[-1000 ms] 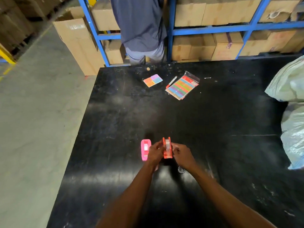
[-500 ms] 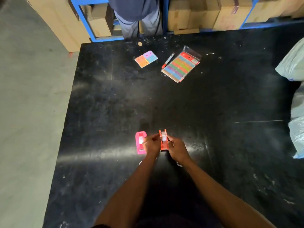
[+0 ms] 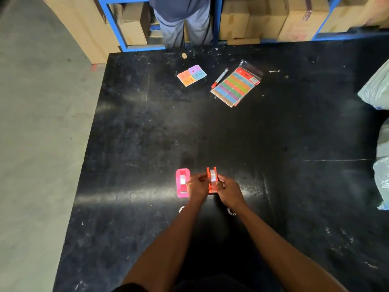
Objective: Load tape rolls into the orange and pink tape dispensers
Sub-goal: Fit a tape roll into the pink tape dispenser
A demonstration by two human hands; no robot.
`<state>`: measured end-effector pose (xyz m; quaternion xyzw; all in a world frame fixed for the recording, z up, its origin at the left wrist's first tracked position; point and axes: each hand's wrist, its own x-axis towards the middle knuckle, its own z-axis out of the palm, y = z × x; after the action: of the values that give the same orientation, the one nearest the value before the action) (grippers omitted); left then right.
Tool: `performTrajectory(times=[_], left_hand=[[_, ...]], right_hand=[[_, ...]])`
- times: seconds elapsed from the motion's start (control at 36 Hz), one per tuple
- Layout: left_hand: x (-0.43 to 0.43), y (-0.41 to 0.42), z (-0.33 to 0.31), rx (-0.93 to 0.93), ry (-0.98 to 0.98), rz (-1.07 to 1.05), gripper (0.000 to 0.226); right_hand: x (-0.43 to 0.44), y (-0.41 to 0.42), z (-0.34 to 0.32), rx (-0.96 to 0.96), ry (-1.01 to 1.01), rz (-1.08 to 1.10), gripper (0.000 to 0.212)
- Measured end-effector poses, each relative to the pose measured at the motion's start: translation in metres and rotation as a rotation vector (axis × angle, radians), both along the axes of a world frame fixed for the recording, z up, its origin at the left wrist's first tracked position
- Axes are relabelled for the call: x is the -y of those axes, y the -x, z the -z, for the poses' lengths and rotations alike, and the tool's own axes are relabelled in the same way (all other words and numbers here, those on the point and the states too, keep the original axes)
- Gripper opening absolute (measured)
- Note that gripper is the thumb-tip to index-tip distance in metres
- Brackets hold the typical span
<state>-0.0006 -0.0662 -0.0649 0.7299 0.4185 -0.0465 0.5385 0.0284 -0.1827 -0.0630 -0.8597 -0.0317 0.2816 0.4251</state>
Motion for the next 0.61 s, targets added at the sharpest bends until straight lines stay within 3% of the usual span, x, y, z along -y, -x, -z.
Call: performTrajectory(times=[0.19, 0.33, 0.61], left_hand=[[-0.010, 0.003, -0.015, 0.006, 0.050, 0.165, 0.025], [-0.020, 0.009, -0.016, 0.009, 0.205, 0.309, 0.032], [-0.024, 0.021, -0.039, 0.031, 0.103, 0.447, 0.025]], right_hand=[[0.005, -0.003, -0.008, 0.006, 0.024, -0.079, 0.030], [0.007, -0.007, 0.000, -0.012, 0.046, -0.150, 0.026], [0.003, -0.004, 0.001, 0.044, 0.103, -0.126, 0.020]])
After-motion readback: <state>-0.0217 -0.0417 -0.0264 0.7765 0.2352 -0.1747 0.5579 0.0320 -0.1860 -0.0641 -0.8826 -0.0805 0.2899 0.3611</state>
